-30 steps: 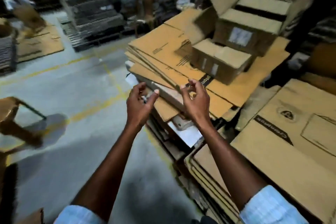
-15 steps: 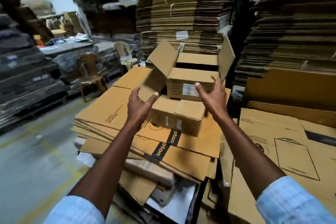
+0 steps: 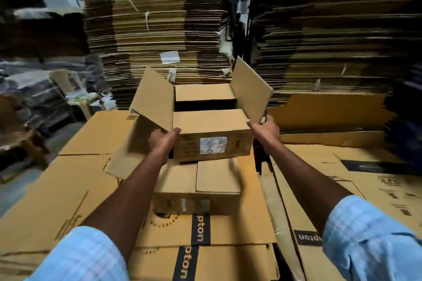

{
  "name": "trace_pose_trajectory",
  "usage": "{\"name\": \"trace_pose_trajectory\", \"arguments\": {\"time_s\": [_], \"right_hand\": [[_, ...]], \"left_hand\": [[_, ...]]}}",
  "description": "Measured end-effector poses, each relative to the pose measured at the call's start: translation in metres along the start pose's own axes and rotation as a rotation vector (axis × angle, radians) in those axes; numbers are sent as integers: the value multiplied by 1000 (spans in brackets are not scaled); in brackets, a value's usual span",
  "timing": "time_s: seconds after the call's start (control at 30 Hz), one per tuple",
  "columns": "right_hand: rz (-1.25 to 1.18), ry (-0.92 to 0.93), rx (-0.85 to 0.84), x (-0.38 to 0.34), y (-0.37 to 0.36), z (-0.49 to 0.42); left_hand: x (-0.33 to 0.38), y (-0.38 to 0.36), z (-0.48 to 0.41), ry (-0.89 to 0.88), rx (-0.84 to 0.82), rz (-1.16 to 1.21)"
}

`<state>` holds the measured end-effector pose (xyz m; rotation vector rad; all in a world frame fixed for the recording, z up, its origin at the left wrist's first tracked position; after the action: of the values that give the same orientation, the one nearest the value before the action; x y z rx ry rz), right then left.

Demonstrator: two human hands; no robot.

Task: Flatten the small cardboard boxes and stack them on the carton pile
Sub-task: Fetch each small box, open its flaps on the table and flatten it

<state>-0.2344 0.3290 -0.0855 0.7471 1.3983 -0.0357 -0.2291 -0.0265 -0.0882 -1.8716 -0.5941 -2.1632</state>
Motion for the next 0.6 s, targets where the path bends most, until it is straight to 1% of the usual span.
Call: {"name": "trace_pose_trajectory", "arguments": {"time_s": [0.13, 0.3, 0.37, 0.43, 0.6], "right_hand": [[-118, -104, -7, 4, -19, -34], [-101, -89, 19, 7, -38, -58], [-45, -54, 41, 8, -44, -61], [5, 26, 95, 1, -46, -53], [-14, 230, 200, -32, -29, -16]], "left_hand": [[1, -24, -39, -10, -19, -45], [-3, -33, -60, -104, 65, -115], [-7, -31, -60, -123, 84, -133], [-8, -25, -53, -142, 119, -139], [-8, -1, -30, -130, 141, -70]]}}
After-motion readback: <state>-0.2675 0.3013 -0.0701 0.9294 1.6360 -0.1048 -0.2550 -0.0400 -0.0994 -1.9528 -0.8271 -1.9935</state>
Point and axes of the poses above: each hand's wrist, its own z-axis away from the middle knuckle, its own y-axis out of the back of the hand, x = y × z, the point moved 6 cm from there along -z, towards the middle knuckle, and after that the axes turned 4 degrees about z, right-handed, at the moved point
